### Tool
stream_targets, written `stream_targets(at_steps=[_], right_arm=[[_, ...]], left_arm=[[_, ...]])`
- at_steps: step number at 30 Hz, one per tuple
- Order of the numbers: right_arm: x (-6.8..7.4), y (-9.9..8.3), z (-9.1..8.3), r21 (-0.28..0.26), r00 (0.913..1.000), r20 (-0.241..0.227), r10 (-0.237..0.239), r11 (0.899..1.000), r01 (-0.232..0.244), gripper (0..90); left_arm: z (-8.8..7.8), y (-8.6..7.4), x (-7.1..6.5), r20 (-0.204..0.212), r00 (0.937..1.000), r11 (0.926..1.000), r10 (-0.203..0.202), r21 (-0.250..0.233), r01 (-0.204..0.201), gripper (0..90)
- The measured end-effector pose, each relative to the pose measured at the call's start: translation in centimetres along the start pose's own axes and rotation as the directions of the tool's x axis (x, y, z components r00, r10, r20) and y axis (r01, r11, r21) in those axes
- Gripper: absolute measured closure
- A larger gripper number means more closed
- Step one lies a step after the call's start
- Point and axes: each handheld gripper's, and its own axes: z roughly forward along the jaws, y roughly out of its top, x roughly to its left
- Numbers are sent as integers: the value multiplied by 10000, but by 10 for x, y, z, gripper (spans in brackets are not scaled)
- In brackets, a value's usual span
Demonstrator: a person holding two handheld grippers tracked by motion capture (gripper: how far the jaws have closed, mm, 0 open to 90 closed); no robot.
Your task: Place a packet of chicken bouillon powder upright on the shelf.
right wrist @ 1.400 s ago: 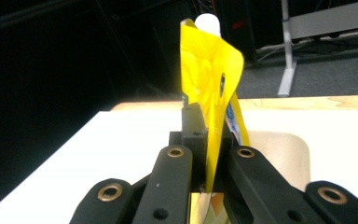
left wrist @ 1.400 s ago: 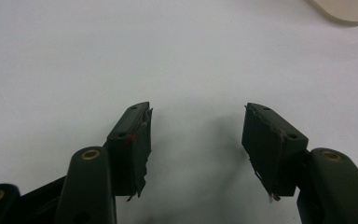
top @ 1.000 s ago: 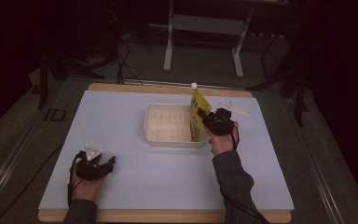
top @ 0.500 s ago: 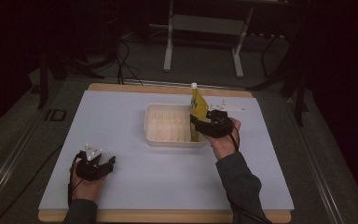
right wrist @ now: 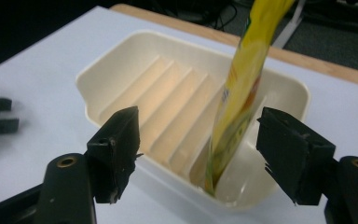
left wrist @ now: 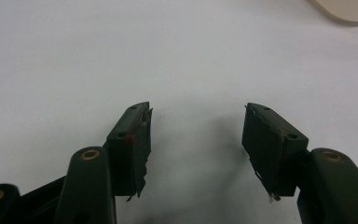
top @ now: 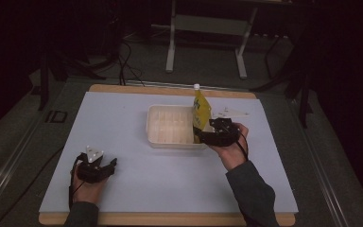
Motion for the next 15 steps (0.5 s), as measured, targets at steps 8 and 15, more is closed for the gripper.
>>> stream_targets(at_steps=[8,15], right_arm=[[1,-22,-8,510,10000,-73,-49,9987,53,288],[-6,-55,-20,890,9998,-164,147,9959,-131,280]], left_arm=[[0,0,0,-12,10000,10000,-11,-24,11,417],[0,0,0,-78,10000,10000,-5,20,5,410]])
